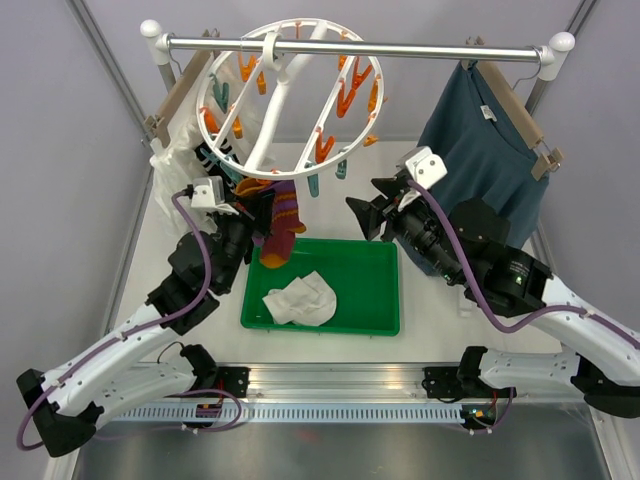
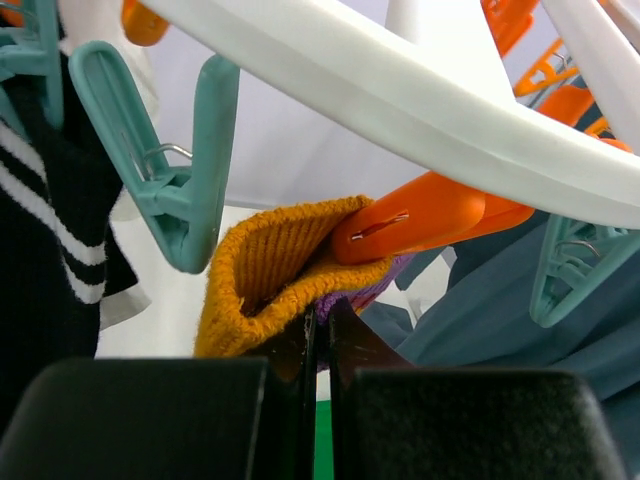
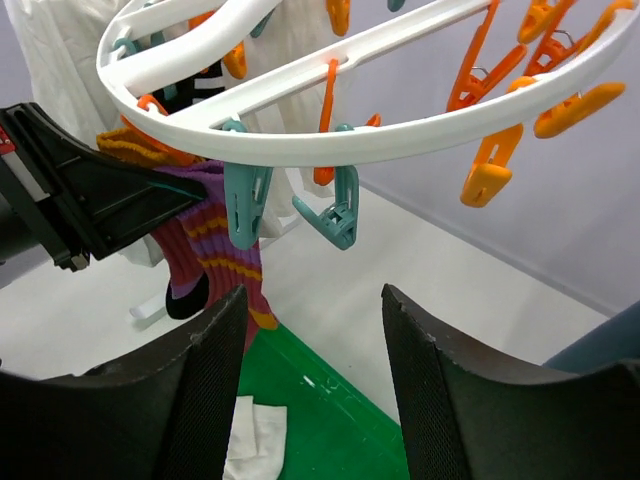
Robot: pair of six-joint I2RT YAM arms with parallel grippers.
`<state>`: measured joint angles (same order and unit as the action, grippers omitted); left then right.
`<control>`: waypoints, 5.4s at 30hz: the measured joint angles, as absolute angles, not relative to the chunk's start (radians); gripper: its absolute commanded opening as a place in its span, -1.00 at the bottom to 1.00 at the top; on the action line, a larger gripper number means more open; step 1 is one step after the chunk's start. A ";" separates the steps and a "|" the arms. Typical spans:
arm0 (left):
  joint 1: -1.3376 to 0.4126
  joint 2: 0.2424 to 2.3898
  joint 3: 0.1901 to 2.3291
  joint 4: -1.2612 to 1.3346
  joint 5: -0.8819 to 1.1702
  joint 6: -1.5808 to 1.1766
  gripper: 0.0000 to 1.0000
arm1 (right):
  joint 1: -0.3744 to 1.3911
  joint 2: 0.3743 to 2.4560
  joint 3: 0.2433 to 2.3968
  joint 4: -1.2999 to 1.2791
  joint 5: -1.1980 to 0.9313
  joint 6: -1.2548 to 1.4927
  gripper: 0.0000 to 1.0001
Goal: Clip the socks to the hanger
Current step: Open the clamp at the hanger, then clamp the sock onto the hanger.
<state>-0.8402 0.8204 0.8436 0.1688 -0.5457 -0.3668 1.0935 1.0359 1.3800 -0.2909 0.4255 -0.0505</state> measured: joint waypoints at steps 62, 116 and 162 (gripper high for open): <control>-0.840 0.785 0.923 0.075 -0.592 -0.260 -0.95 | 0.870 1.145 1.266 0.104 -0.075 -0.053 0.13; -0.840 0.860 0.924 0.121 0.003 -0.188 -0.95 | 0.867 1.182 1.359 -0.054 -0.065 0.092 -0.99; -0.840 0.905 0.937 0.174 0.003 -0.189 -0.95 | 0.867 1.182 1.375 -0.077 -0.079 0.085 -0.99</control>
<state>-0.8402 0.9047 0.9367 0.1741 0.0029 -0.1886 0.8673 1.1820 1.3750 -0.0769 -0.0792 0.0849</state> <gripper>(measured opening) 0.039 0.310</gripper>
